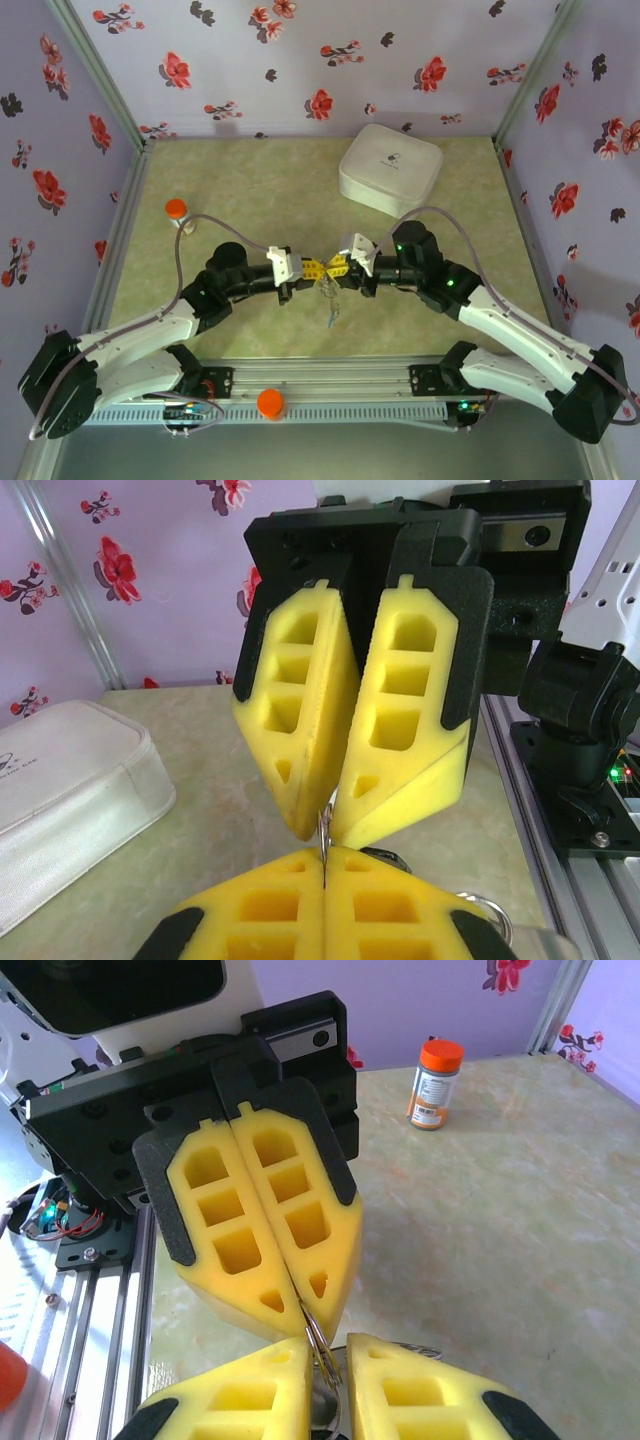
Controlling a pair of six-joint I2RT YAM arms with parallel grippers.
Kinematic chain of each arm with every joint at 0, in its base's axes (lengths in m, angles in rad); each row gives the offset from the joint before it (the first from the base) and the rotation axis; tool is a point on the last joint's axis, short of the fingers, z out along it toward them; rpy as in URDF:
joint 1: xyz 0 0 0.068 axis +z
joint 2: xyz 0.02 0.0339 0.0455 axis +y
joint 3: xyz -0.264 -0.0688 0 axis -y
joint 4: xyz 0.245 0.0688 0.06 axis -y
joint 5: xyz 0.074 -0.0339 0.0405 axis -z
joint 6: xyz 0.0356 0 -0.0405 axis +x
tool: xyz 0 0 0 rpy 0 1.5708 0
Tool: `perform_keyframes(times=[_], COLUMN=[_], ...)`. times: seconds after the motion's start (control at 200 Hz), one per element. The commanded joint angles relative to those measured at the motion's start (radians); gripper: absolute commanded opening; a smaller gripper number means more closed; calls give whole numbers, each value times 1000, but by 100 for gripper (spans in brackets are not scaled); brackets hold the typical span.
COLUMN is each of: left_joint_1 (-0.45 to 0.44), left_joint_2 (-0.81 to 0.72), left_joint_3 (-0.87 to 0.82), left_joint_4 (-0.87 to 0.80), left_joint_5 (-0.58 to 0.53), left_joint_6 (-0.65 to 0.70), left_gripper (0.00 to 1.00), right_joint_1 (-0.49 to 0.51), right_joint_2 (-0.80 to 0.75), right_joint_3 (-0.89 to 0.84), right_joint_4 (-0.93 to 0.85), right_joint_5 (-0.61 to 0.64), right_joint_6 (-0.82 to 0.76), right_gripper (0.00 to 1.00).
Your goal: Put the keys on the keyring
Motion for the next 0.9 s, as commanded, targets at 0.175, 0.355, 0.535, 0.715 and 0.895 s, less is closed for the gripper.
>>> perform_keyframes(times=[0.175,0.355,0.535,0.715,0.895], left_joint_1=[0,1,-5,-7,-7], left_joint_2=[-18,-31,8,10,6], left_joint_3=[-2,47,133,140,137], left_joint_4=[42,-181,-428,-415,-416], left_joint_5=[18,-58,-67,-74,-73], left_joint_6=[-13,41,113,131,140], left_gripper=[0,40,34,22,10], right_joint_1=[6,23,104,150,167], right_joint_2=[39,65,168,222,252], right_joint_3=[33,128,285,352,375], right_joint_4=[-26,-178,-436,-504,-523], right_joint_5=[-50,40,203,279,296], right_joint_6=[-49,-121,-268,-311,-309], right_gripper=[0,0,0,0,0])
